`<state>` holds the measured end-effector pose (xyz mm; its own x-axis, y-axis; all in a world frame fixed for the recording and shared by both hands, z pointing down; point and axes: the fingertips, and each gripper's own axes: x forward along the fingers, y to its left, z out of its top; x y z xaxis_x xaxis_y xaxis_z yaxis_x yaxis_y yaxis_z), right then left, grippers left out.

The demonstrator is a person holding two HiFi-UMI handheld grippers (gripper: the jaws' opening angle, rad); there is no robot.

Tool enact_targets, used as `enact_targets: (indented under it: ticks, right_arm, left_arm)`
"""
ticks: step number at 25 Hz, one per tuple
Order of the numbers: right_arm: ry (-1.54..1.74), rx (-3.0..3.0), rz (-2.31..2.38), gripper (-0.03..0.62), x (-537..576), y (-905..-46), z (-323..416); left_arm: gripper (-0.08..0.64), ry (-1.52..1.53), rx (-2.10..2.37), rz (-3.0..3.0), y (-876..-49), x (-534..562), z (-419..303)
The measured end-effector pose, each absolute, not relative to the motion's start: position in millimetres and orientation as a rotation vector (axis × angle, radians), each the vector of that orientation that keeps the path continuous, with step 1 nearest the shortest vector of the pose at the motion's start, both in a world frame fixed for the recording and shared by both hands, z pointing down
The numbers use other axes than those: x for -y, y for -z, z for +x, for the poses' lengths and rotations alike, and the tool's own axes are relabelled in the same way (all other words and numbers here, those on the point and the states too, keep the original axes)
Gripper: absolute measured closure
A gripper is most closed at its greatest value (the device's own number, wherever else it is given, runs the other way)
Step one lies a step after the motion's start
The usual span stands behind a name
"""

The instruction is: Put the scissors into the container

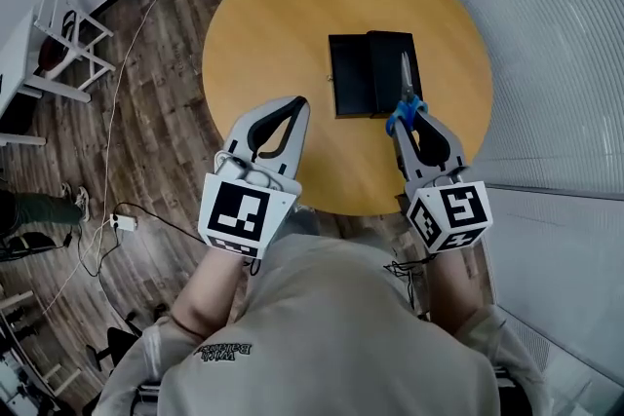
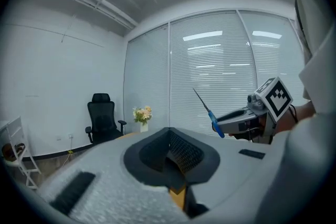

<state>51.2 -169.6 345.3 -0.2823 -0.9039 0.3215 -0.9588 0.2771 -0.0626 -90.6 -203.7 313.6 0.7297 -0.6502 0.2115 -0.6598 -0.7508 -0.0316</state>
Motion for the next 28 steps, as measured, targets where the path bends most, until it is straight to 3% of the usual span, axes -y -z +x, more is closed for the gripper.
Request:
enact_targets:
  ticks: [28]
  right_arm:
    - [-0.93, 2.055, 1.633, 0.498, 258, -509, 61]
  left_arm:
    - [0.538, -0.446, 1.017, 2.683, -429, 271, -61]
